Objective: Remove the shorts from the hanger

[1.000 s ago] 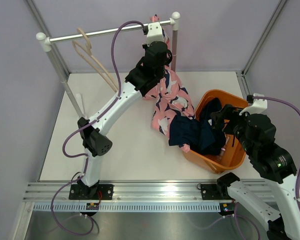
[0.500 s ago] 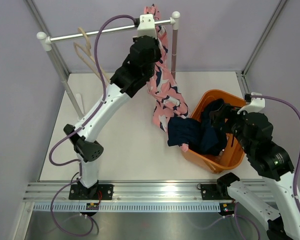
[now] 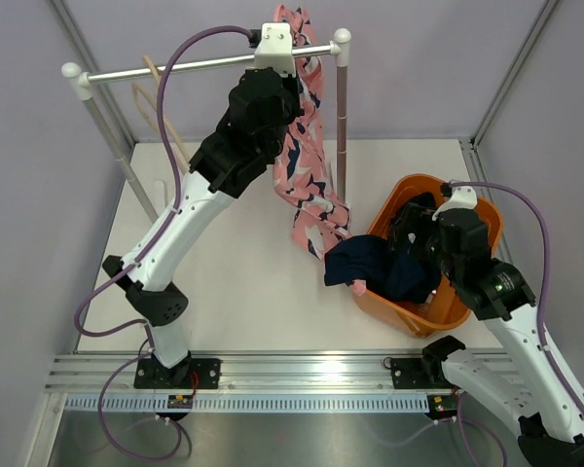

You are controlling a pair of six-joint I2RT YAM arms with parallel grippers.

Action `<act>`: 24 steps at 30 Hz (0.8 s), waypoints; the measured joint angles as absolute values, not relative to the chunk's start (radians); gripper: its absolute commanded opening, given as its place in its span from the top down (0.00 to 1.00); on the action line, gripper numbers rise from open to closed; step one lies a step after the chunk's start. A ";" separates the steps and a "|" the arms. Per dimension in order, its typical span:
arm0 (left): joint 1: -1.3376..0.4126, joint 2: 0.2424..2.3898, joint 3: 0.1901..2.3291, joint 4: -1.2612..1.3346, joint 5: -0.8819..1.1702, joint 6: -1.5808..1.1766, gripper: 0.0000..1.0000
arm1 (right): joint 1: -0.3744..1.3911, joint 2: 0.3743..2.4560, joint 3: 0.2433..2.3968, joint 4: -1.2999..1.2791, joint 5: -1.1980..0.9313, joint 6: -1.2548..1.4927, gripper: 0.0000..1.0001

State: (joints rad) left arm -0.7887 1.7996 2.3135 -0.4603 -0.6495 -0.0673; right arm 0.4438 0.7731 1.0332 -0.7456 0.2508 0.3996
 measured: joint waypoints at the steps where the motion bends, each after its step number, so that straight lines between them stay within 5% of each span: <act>1: -0.791 1.800 2.313 -0.466 -0.649 -0.064 1.00 | 0.444 0.773 1.024 -0.745 0.242 0.401 0.08; 24: -0.731 1.770 2.297 -0.575 -0.542 -0.058 1.00 | 0.444 0.733 0.930 -0.717 0.188 0.423 0.08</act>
State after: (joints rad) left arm -0.7315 1.7702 2.2971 -0.5747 -0.5415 -0.0582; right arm 0.4438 0.7334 0.9298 -0.7166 0.1883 0.4232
